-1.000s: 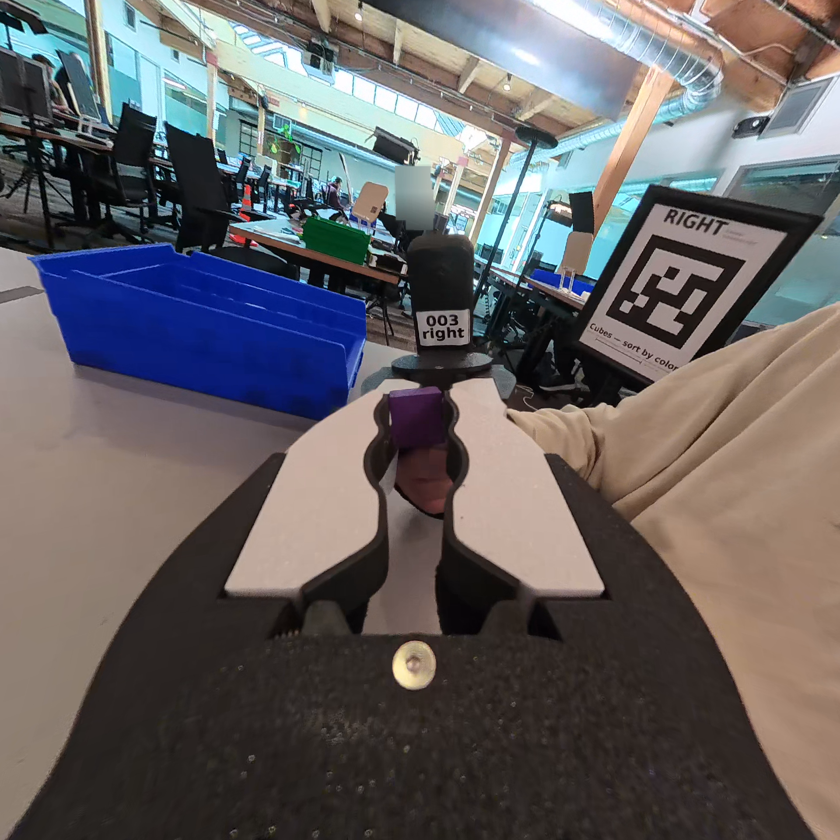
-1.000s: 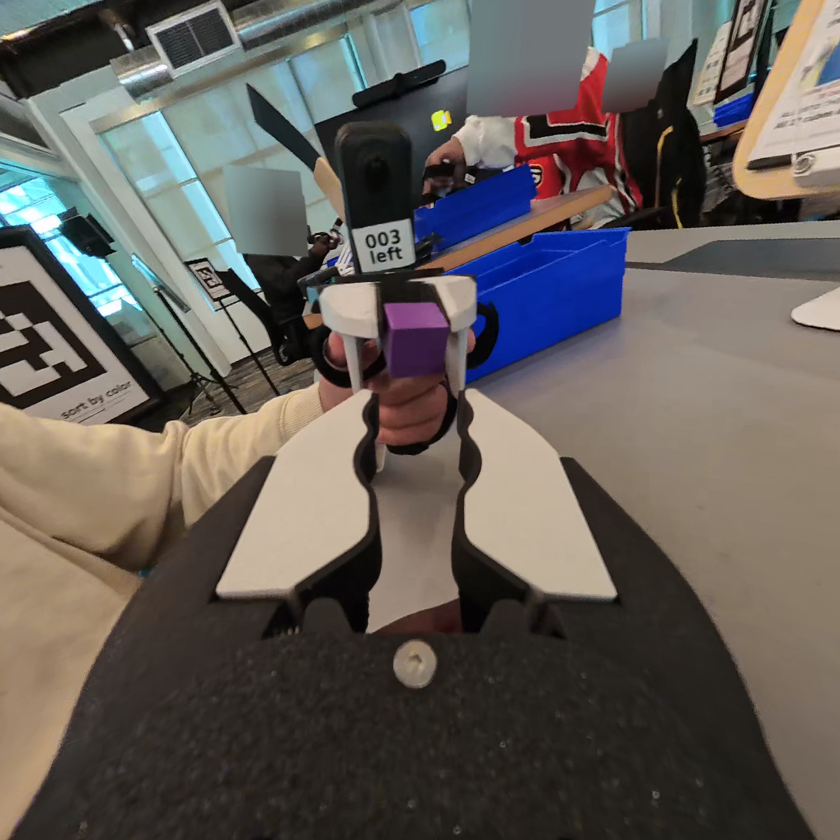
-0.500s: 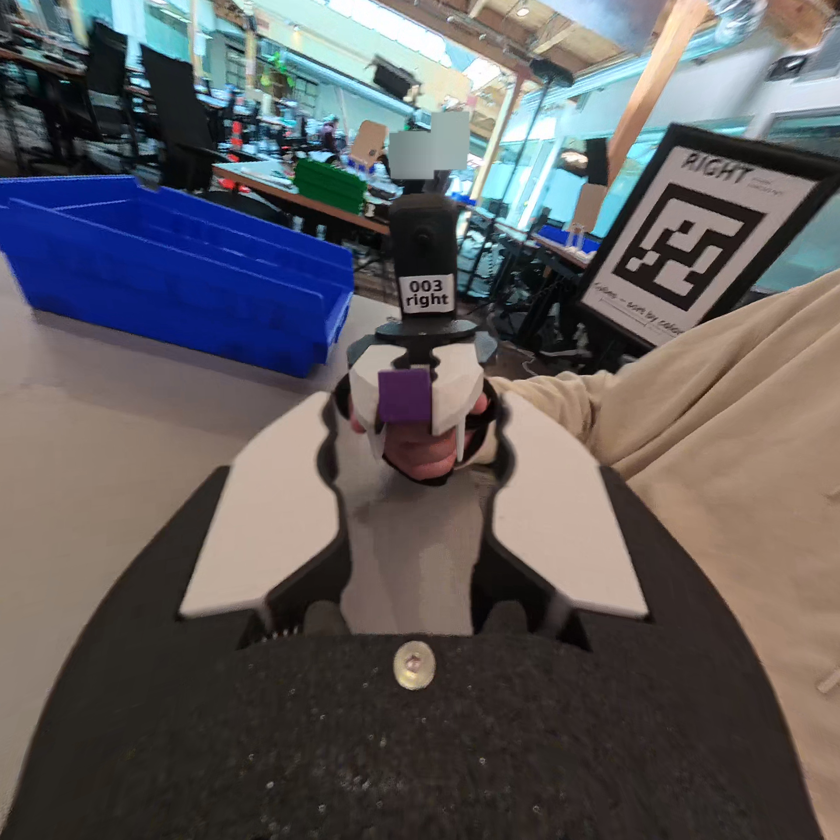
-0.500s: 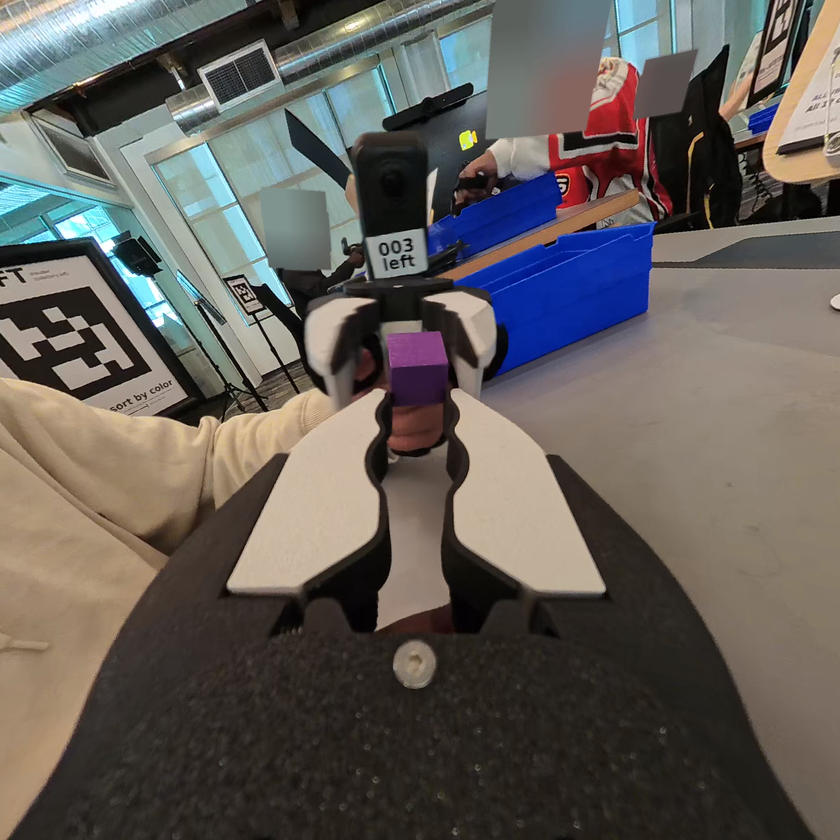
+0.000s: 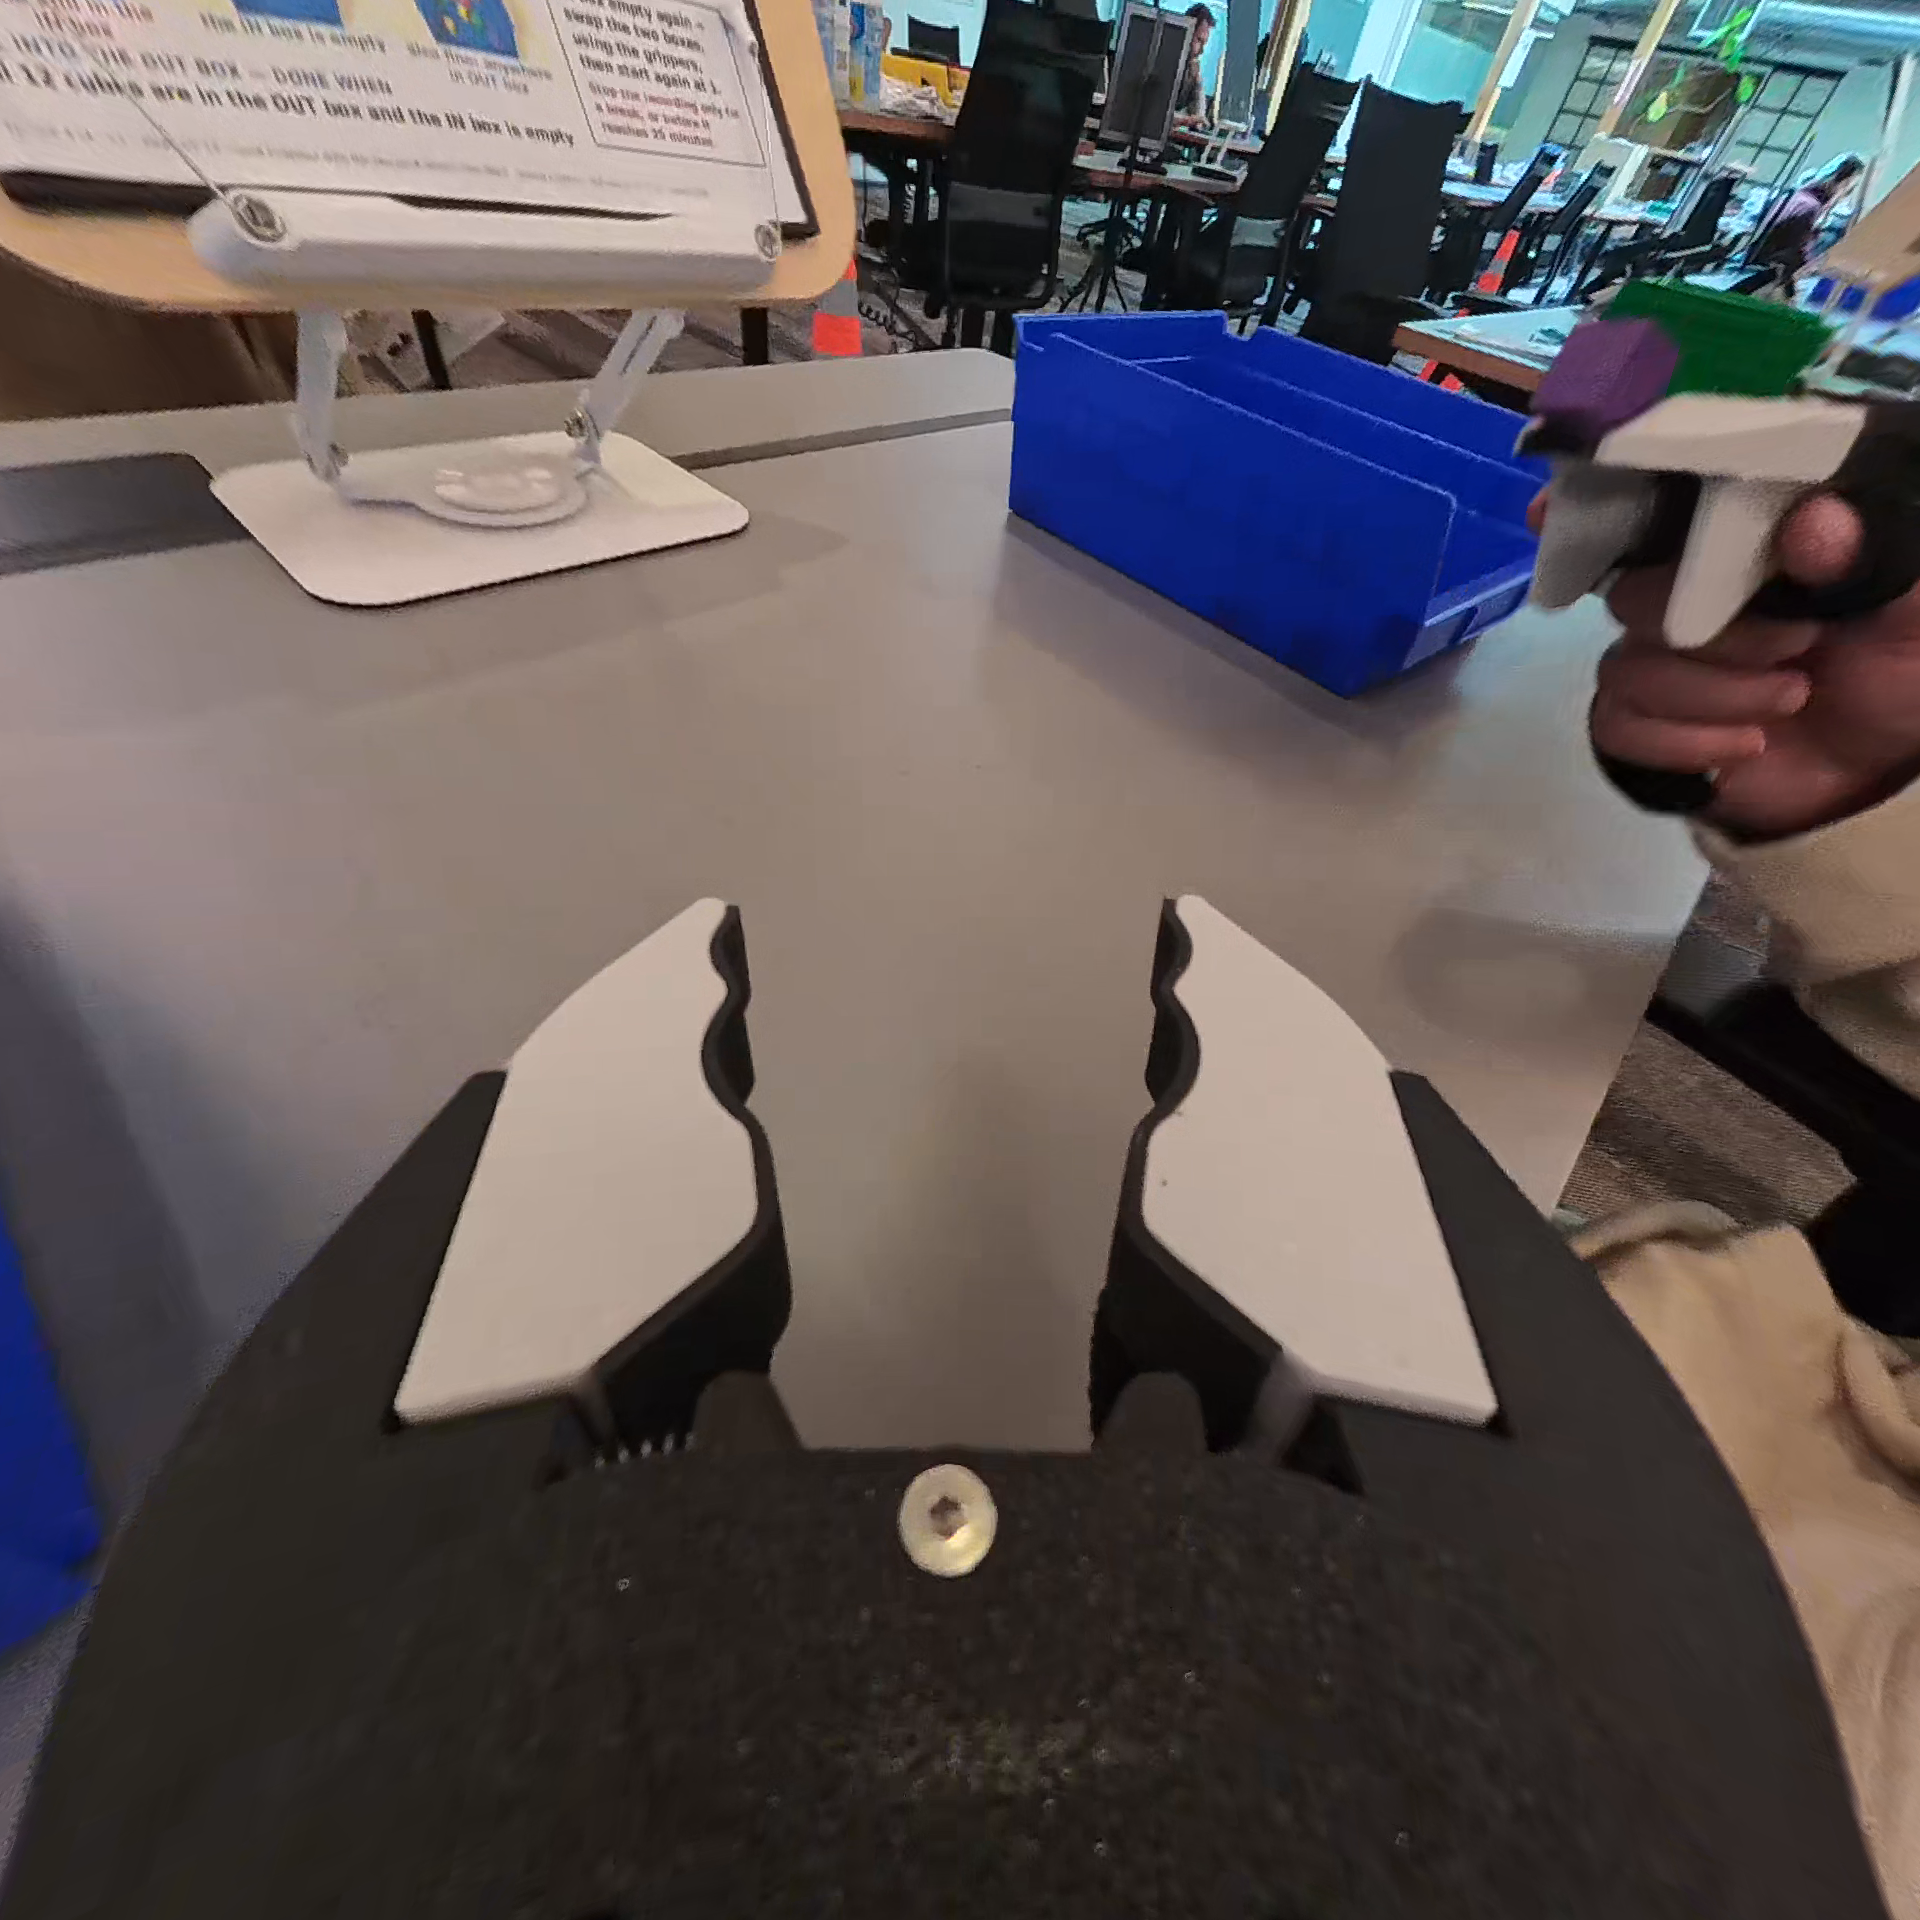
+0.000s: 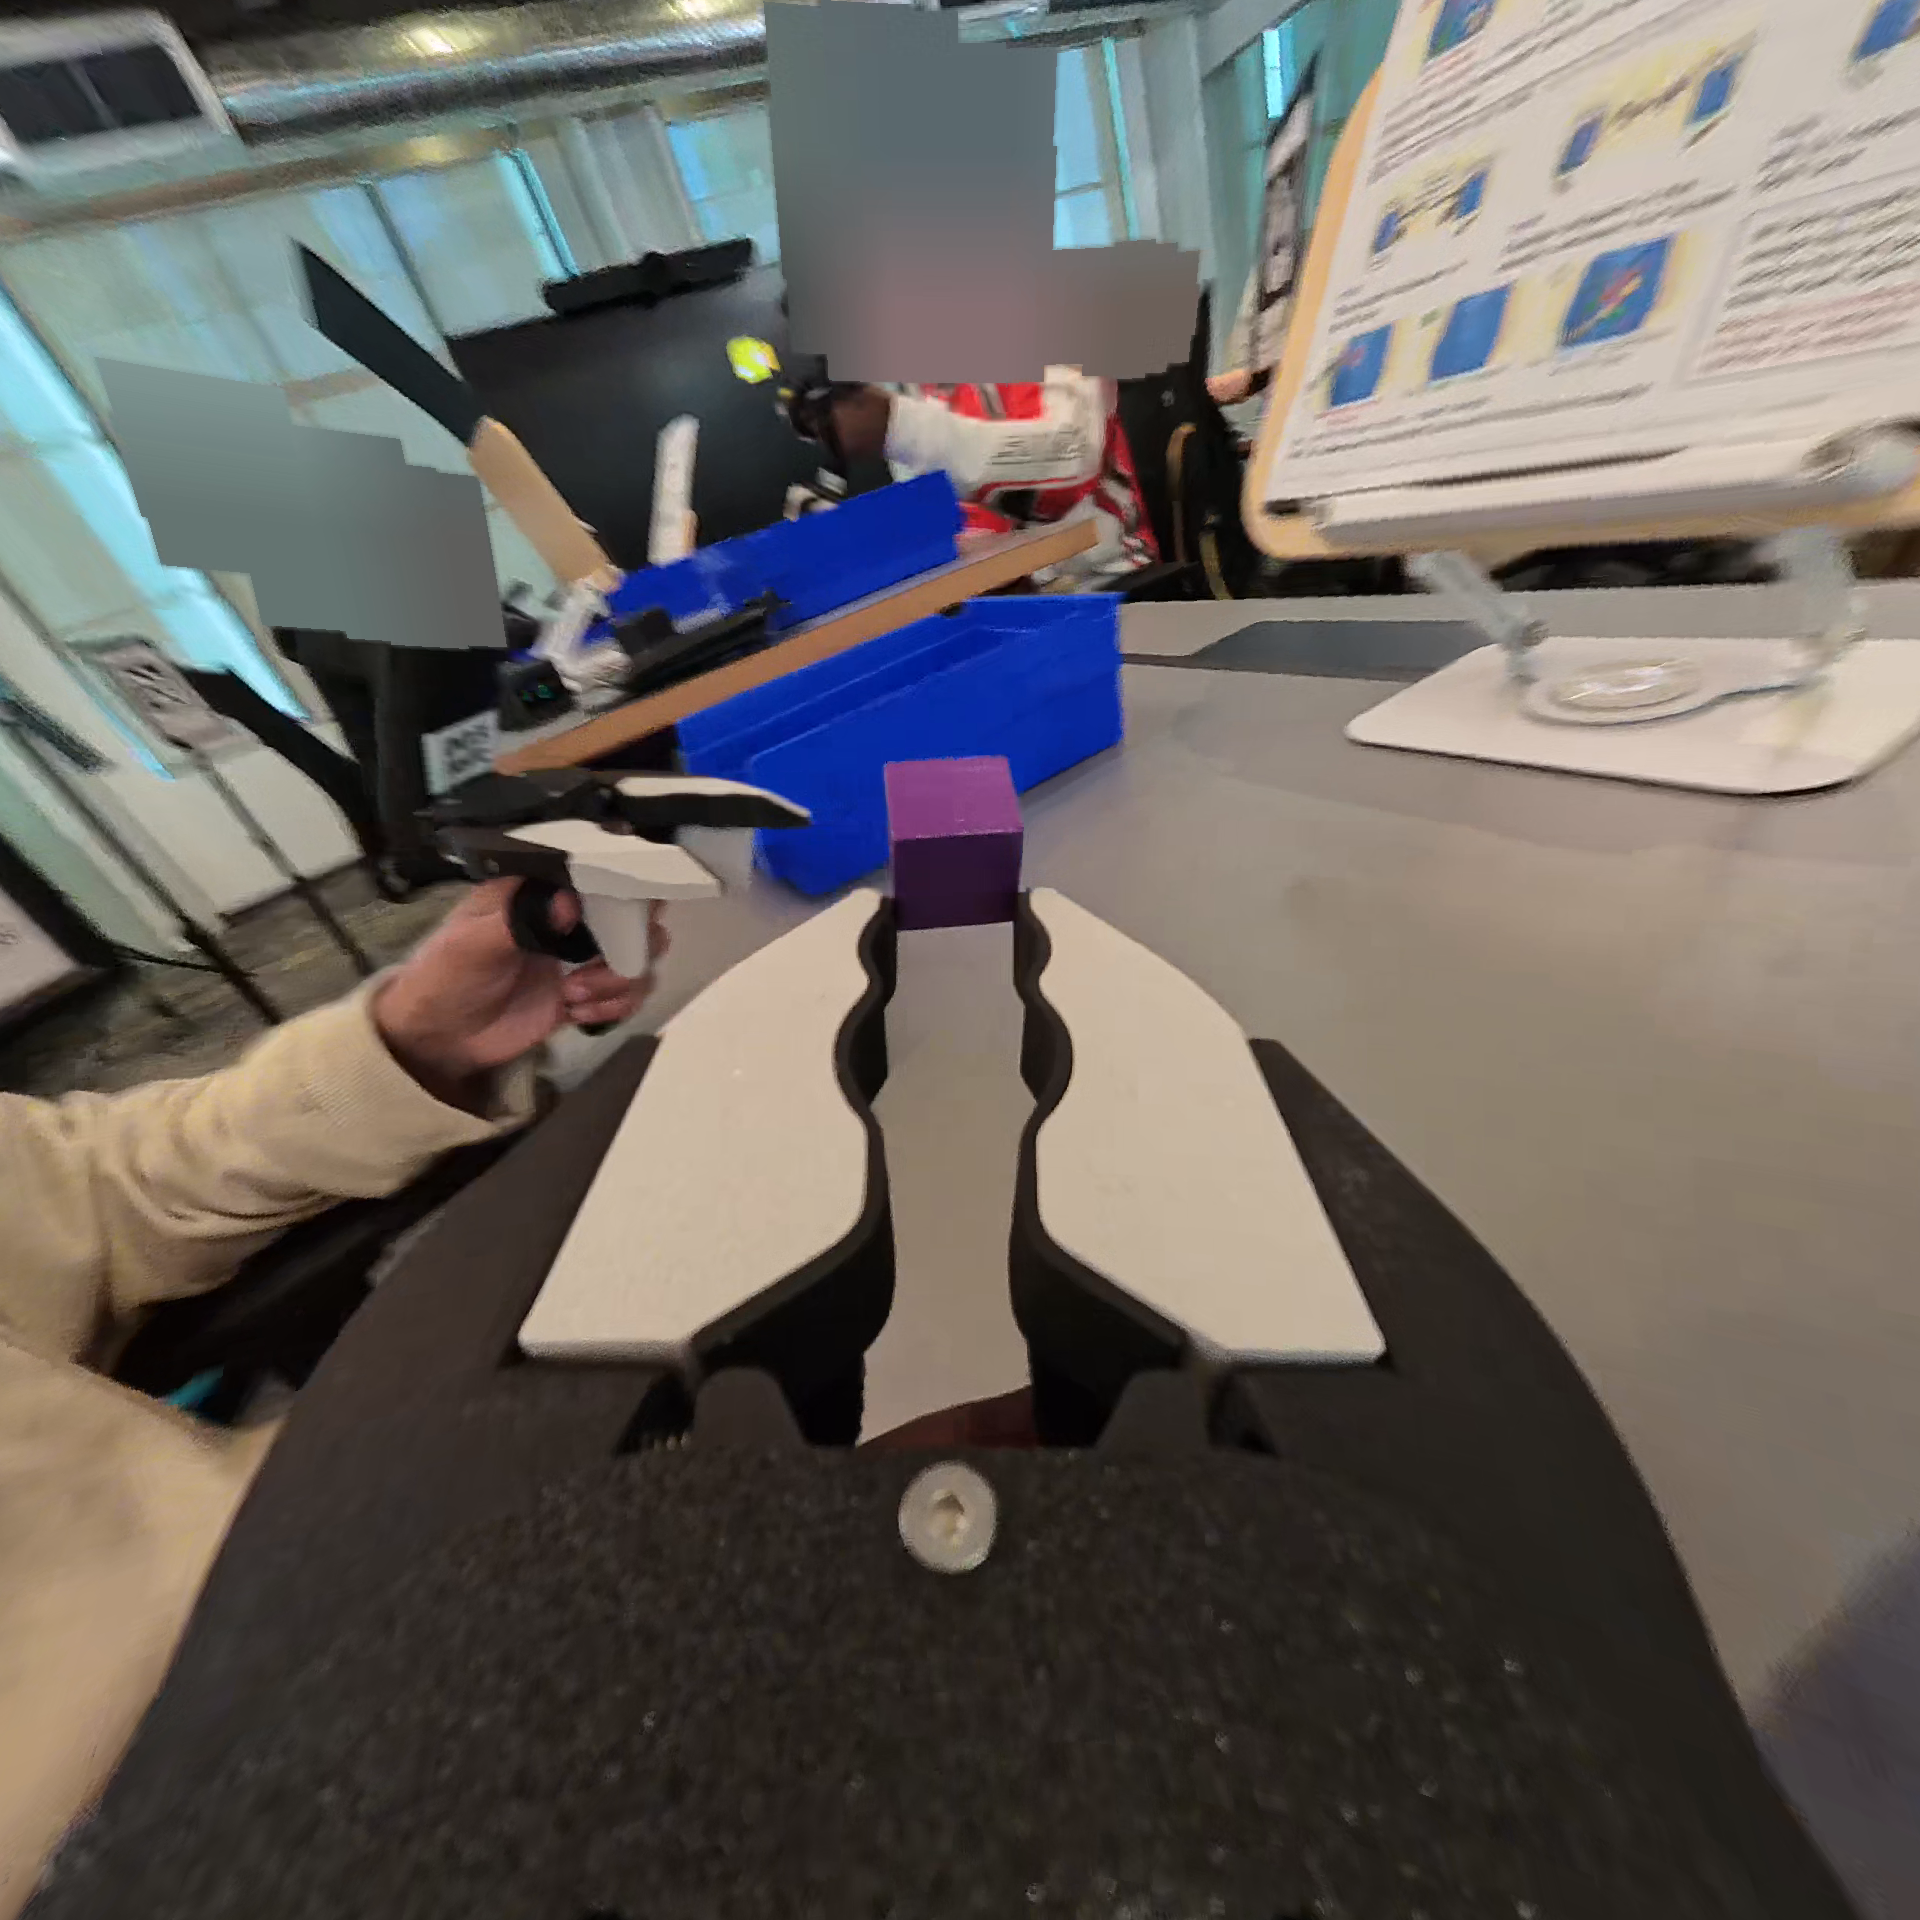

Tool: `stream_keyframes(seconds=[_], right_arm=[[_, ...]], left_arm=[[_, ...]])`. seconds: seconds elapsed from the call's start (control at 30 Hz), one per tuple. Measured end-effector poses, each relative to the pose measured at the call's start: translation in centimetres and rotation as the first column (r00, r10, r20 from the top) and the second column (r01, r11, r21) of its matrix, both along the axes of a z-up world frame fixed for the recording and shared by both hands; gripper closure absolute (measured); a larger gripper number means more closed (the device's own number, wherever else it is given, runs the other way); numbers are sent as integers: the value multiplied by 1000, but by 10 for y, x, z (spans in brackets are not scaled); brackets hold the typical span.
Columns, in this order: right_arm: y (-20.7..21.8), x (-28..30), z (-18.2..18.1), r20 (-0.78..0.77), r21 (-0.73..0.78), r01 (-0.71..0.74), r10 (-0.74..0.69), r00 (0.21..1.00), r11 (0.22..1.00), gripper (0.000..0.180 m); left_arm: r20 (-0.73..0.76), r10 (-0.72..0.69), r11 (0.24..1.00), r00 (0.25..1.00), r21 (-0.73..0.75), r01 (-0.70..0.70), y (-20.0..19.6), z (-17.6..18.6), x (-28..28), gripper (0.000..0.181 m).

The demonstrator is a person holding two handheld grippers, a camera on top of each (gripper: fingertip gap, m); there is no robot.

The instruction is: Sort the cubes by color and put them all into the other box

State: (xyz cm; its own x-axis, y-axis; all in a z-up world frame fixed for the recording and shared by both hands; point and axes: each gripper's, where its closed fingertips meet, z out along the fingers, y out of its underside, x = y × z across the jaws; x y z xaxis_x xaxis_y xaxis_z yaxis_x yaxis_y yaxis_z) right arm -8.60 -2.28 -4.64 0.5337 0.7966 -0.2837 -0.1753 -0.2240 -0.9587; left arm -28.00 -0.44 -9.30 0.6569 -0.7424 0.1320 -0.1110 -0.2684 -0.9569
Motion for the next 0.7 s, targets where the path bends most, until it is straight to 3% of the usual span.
stream_keyframes(seconds=[0.07,0.13,0.23,0.3,0.37,0.57,0.7], right_arm=[[8,40,14,137,42,122,-127,982,992,158],[21,100,25,321,40,269,-268,909,962,158],[41,199,16,682,20,434,-330,653,901,159],[54,244,-5,847,-62,449,-190,496,892,158],[72,266,-29,902,-172,435,-36,430,884,158],[95,277,-102,895,-442,434,354,270,785,158],[87,287,-121,843,-513,473,525,118,716,158]], left_arm=[[13,-17,999,1000,-35,18,0,-2,1,106],[26,-40,998,999,-51,41,-3,-1,5,106],[1,-66,997,998,-44,66,-7,-2,12,106],[-29,-79,997,996,-25,79,-9,-2,17,106],[-60,-81,997,995,2,82,-11,-1,21,107],[-126,-79,995,989,45,85,-15,-3,26,107],[-147,-87,995,985,34,93,-18,-10,26,108]])
